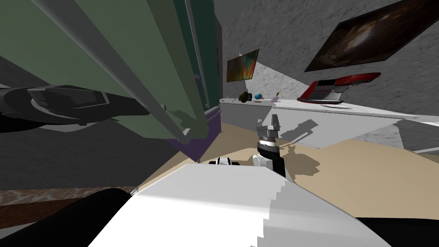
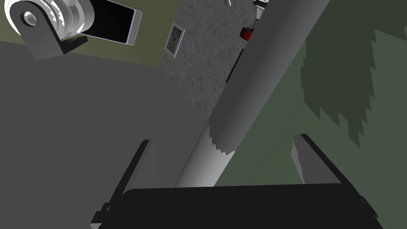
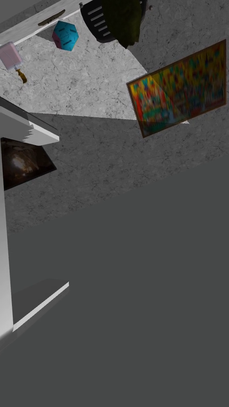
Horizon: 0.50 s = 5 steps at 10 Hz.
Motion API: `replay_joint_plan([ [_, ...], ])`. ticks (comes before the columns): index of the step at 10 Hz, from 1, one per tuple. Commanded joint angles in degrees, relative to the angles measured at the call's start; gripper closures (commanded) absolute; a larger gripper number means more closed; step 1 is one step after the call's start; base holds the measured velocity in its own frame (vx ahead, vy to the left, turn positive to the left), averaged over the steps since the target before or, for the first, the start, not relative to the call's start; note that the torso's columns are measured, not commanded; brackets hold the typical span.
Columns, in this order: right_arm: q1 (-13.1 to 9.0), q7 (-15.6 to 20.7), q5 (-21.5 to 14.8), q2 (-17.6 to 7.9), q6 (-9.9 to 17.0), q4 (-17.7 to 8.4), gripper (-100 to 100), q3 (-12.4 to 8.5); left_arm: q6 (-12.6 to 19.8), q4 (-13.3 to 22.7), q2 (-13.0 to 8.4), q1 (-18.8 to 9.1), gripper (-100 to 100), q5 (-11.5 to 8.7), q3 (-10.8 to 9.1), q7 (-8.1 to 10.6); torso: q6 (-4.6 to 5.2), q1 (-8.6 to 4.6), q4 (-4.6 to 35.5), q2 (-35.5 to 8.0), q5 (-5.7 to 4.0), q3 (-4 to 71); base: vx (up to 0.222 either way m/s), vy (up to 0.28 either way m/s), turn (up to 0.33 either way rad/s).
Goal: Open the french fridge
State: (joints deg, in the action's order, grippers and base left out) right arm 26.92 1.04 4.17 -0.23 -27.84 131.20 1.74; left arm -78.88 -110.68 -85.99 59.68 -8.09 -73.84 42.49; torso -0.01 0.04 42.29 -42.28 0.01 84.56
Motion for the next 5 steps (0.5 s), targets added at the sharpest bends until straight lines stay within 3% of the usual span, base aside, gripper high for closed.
replay_joint_plan([
  [1,0.00,0.00,0.00,0.00,0.00,0.00,0,0.00,0.01,-0.02,0.00,0.00,0,0.00,0.02,-0.03,0.01,0.01,-0.01,0.02,0.01,0.02,0.000,0.000,0.000],
  [5,0.00,0.00,0.00,0.00,0.00,0.00,0,0.00,0.01,-0.02,0.01,0.00,0,0.00,0.01,-0.02,0.01,-0.04,0.00,0.00,-0.02,0.01,0.000,0.000,0.000],
])
